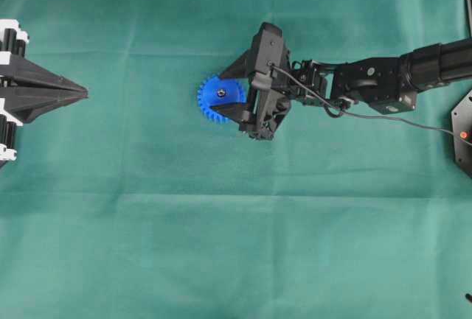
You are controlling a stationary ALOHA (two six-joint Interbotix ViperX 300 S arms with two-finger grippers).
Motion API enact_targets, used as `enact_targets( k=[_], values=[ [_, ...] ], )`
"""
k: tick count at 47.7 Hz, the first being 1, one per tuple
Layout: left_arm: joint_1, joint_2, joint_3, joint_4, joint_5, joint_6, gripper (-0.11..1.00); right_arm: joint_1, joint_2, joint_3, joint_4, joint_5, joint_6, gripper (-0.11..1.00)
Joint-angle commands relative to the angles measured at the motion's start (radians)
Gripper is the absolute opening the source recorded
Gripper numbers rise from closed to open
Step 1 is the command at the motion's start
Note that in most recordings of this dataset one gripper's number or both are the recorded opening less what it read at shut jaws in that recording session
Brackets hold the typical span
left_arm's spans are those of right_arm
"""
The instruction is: Insert the shaft placed at a random location into the center hole of the medium gear at another random location.
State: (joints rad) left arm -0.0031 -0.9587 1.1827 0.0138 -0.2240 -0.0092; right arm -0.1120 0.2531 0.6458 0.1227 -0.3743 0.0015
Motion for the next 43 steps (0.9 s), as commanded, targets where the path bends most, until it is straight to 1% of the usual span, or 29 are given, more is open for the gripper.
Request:
enact_targets(
  k=[1, 6, 10, 22, 30, 43],
  values=[
    [0.002, 0.009, -0.020, 0.002, -0.005, -0.002, 0.00, -0.002, -0.043, -0.018, 0.003, -0.002, 0.005, 0.95],
    [0.002, 0.009, -0.020, 0.002, -0.005, -0.002, 0.00, -0.002, -0.069, -0.014, 0.003, 0.011, 0.005, 0.90],
    [0.002, 0.009, -0.020, 0.002, -0.006, -0.002, 0.00, -0.003, -0.097, -0.012, 0.003, 0.037, 0.003, 0.91],
    [0.002, 0.009, -0.021, 0.003, -0.006, -0.002, 0.00, -0.002, -0.262, -0.014, -0.012, 0.163, -0.008, 0.91],
    [0.002, 0.008, -0.021, 0.003, -0.006, -0.002, 0.00, -0.002, -0.364, -0.011, -0.014, 0.213, -0.008, 0.91],
    [0.002, 0.008, -0.021, 0.002, -0.006, -0.002, 0.00, -0.002, -0.425, 0.023, -0.014, 0.225, -0.005, 0.91]
  ],
)
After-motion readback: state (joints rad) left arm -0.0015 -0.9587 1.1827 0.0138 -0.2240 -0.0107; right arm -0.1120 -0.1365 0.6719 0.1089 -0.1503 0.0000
